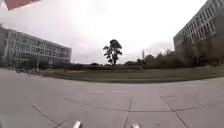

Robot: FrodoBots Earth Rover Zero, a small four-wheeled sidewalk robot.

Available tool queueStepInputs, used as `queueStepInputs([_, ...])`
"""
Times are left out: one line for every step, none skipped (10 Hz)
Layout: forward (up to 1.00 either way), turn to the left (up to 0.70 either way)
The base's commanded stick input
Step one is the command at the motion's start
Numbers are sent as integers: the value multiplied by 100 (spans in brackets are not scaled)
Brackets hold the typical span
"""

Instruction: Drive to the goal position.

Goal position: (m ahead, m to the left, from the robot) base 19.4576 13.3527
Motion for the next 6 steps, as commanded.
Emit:
queueStepInputs([70,34])
queueStepInputs([70,34])
queueStepInputs([70,34])
queueStepInputs([70,34])
queueStepInputs([70,34])
queueStepInputs([70,34])
